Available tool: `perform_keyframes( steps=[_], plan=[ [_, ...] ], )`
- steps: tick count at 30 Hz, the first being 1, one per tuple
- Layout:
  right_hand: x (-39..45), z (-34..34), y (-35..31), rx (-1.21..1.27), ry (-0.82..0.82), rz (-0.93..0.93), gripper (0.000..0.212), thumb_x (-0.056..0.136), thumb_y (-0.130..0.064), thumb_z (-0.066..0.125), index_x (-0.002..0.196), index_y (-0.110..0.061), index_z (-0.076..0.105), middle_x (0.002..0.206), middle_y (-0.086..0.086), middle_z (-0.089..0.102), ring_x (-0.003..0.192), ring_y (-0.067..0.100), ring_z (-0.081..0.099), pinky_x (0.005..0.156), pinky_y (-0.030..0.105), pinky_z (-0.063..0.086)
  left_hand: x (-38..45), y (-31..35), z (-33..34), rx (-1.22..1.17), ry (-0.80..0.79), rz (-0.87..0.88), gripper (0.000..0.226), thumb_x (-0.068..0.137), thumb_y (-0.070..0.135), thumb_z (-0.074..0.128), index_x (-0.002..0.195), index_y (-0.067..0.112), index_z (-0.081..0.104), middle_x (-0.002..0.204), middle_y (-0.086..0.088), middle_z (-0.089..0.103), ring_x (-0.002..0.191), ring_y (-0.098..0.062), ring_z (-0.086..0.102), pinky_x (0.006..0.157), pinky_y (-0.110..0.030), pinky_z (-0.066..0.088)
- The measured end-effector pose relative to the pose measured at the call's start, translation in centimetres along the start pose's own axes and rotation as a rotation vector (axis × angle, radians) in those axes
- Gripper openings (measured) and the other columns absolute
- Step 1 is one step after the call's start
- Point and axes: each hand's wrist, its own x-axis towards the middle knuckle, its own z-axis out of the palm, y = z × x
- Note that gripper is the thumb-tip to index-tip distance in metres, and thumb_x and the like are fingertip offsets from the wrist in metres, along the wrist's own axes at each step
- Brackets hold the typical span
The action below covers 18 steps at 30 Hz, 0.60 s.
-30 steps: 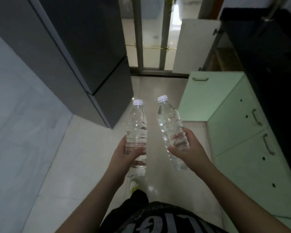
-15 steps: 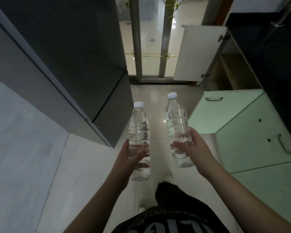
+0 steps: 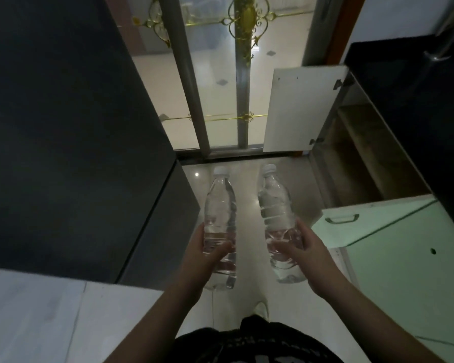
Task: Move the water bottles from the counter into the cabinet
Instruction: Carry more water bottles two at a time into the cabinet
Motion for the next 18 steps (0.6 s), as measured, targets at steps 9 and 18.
perform_keyframes(
  steps=[9,18],
  plan=[
    [12.6,-0.3,-3.9,0.05,0.043,0.022,0.042,0.073,-0.025,0.078,0.107,-0.045,0.063,0.101,-0.004,0.074,0.086,0.018,0.073,0.064,0.024,0.058,13.7,4.9,-1.2,0.033,-0.079,-0.075,0.047,0.083,0.02,0.074,0.125,0.024,0.056,0.106,-0.004,0.074,0.091,-0.023,0.073,0.066,-0.031,0.059],
    [24.6,1.0,-6.9,0.113,0.215,0.09,0.051,0.071,-0.039,0.082,0.118,-0.038,0.06,0.107,-0.004,0.073,0.094,0.016,0.072,0.076,0.033,0.059,30.3,12.0,-1.6,0.124,-0.362,-0.093,0.063,0.063,0.041,0.081,0.12,0.034,0.057,0.104,0.005,0.075,0.091,-0.016,0.073,0.064,-0.024,0.058]
  ],
)
